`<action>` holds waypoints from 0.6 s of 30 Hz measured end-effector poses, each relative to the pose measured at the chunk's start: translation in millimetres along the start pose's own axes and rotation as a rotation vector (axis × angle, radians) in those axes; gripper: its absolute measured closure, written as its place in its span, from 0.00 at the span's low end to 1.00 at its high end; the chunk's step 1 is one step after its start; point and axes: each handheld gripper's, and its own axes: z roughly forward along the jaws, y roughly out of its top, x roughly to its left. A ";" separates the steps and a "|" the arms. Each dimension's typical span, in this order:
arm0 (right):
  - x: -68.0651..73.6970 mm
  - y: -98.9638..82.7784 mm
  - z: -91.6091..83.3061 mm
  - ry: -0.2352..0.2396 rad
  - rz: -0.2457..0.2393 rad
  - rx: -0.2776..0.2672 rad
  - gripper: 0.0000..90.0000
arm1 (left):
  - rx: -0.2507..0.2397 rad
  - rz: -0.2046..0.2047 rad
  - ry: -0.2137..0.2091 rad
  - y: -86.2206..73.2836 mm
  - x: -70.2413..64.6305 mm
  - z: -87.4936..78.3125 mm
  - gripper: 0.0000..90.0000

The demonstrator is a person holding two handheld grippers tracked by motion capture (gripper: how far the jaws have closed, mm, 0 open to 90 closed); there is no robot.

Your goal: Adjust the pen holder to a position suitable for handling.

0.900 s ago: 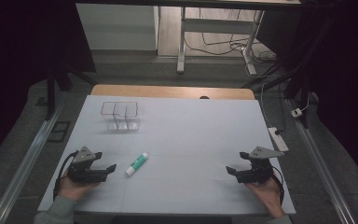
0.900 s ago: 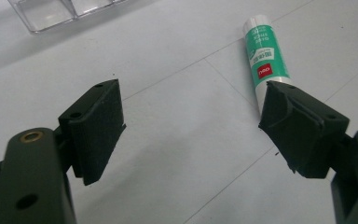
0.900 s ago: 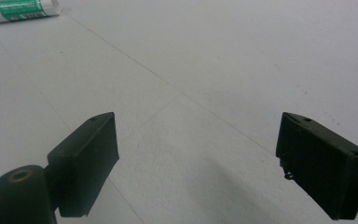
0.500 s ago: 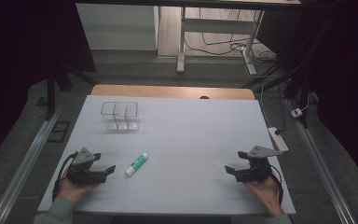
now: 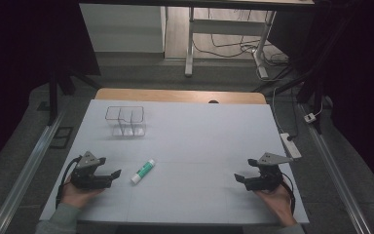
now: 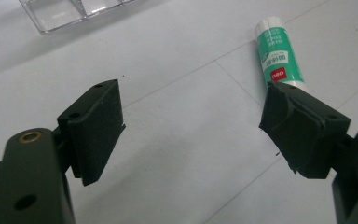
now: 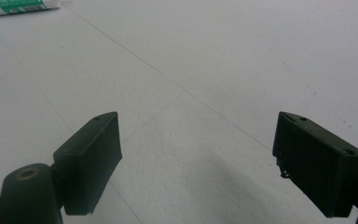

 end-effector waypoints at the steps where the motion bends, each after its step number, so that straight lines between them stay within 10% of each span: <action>1: -0.1 -0.1 0.7 0.002 0.001 0.000 0.16 | 0.000 0.000 0.000 0.0 0.0 0.0 0.23; 18: -1.5 -0.5 3.1 0.010 0.007 0.007 0.17 | 0.008 -0.015 0.049 17.2 20.4 13.7 0.24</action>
